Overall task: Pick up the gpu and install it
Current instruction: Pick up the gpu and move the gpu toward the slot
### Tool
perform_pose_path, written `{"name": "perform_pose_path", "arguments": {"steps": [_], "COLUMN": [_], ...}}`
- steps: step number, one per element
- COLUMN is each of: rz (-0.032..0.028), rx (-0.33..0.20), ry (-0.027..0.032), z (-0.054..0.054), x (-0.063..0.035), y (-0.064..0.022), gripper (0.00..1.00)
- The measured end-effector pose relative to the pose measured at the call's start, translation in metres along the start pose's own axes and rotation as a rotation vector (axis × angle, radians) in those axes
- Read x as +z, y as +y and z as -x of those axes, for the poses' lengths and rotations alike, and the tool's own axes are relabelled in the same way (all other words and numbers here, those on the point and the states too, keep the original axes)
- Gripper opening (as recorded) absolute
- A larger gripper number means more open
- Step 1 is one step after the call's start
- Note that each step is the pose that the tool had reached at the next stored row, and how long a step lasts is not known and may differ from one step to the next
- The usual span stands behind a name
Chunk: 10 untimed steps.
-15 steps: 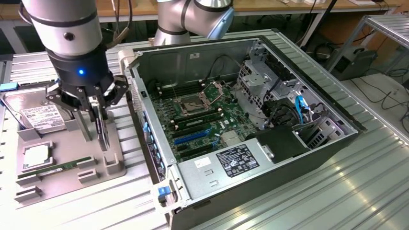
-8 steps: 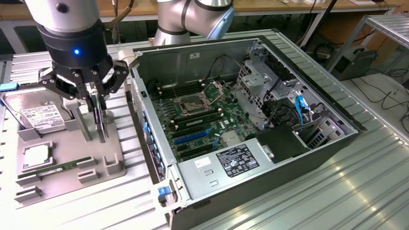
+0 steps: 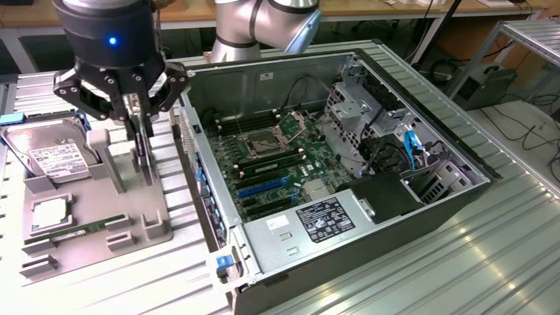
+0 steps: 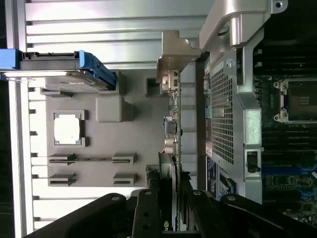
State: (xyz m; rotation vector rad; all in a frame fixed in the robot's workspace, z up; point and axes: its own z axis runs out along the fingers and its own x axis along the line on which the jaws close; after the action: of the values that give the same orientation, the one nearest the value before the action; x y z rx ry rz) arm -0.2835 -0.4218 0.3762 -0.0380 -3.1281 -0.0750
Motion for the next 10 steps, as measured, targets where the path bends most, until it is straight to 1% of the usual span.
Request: {"name": "perform_pose_path", "arguments": {"steps": [3, 7, 10], "rz": [0.0000, 0.0023, 0.0060], "rx": [0.000, 0.000, 0.000], "ry": [0.0001, 0.0002, 0.0003], "z": [0.011, 0.034, 0.048], "x": [-0.0165, -0.0415, -0.0533], "y": [-0.0059, -0.0156, -0.0195], "gripper": [0.26, 0.26, 0.26]}}
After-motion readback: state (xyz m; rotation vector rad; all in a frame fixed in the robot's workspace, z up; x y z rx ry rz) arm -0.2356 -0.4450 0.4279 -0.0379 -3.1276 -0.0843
